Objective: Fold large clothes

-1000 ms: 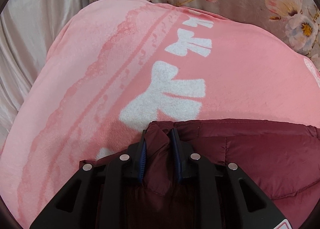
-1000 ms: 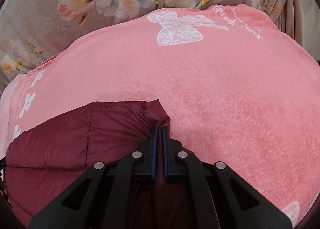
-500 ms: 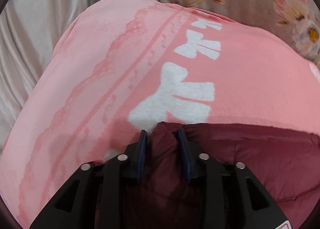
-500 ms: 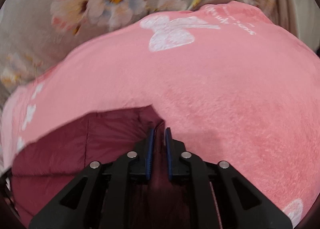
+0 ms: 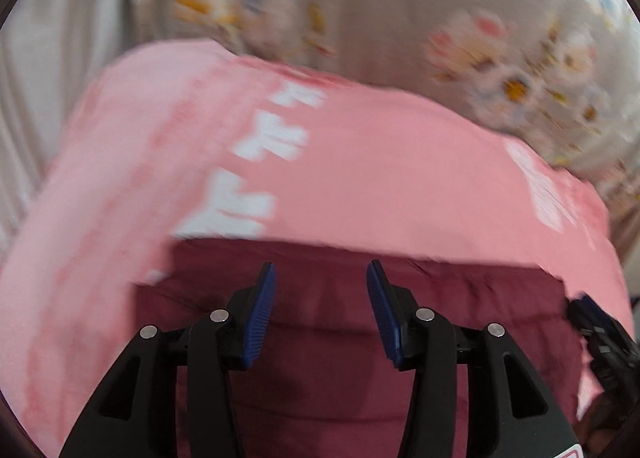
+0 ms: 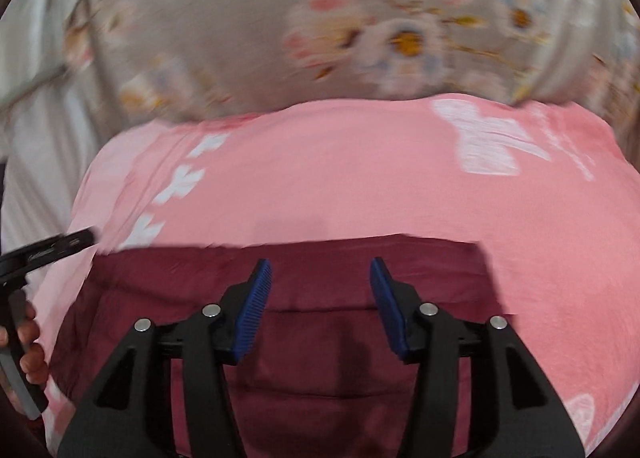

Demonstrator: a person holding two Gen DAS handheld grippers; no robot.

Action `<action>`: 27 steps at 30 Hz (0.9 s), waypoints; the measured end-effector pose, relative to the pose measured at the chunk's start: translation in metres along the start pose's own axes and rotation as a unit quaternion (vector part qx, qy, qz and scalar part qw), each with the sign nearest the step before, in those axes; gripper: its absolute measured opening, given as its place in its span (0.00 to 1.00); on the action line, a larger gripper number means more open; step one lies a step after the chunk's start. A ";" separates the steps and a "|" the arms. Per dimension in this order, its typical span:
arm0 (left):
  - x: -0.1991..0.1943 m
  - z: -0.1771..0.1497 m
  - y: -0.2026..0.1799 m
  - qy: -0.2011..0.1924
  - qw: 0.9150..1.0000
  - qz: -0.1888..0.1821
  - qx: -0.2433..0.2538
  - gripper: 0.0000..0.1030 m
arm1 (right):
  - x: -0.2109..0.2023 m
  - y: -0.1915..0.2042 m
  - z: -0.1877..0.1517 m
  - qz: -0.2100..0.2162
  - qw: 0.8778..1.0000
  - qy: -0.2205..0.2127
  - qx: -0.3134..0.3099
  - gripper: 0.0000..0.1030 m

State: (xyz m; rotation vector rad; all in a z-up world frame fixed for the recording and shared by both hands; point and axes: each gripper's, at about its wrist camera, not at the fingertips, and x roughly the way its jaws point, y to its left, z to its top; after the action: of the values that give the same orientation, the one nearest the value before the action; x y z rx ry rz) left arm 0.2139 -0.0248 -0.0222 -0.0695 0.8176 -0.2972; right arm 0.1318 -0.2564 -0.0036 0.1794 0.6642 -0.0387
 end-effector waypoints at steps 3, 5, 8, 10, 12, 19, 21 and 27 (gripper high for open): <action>0.034 -0.016 -0.029 0.047 0.999 -0.008 0.022 0.45 | 0.026 0.031 -0.007 0.004 0.999 0.033 -0.038 0.25; 0.052 -0.023 -0.040 0.050 0.998 0.015 0.039 0.45 | 0.043 0.033 -0.010 0.012 0.998 0.050 -0.032 0.24; 0.064 -0.028 -0.049 0.034 0.997 0.035 0.056 0.45 | 0.065 0.029 -0.016 0.001 0.997 0.070 -0.020 0.23; 0.070 -0.026 -0.046 0.031 0.997 0.035 0.054 0.46 | 0.074 0.024 -0.020 0.001 0.997 0.074 -0.005 0.22; 0.074 -0.027 -0.044 0.027 0.998 0.032 0.050 0.46 | 0.081 0.020 -0.023 0.001 0.997 0.075 0.007 0.20; 0.084 -0.029 -0.050 0.005 0.996 0.056 0.070 0.48 | 0.092 0.027 -0.029 -0.015 0.997 0.072 0.004 0.20; 0.086 -0.029 -0.051 0.004 0.996 0.059 0.073 0.49 | 0.094 0.026 -0.029 -0.015 0.997 0.072 0.006 0.20; 0.090 -0.029 -0.054 0.004 0.994 0.067 0.081 0.51 | 0.097 0.024 -0.029 -0.015 0.997 0.071 0.011 0.20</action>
State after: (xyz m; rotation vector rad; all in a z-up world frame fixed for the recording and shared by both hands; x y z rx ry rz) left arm 0.2378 -0.1006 -0.0961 0.1376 0.7989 -0.2368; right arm 0.1924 -0.2252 -0.0821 0.1953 0.8090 -0.0628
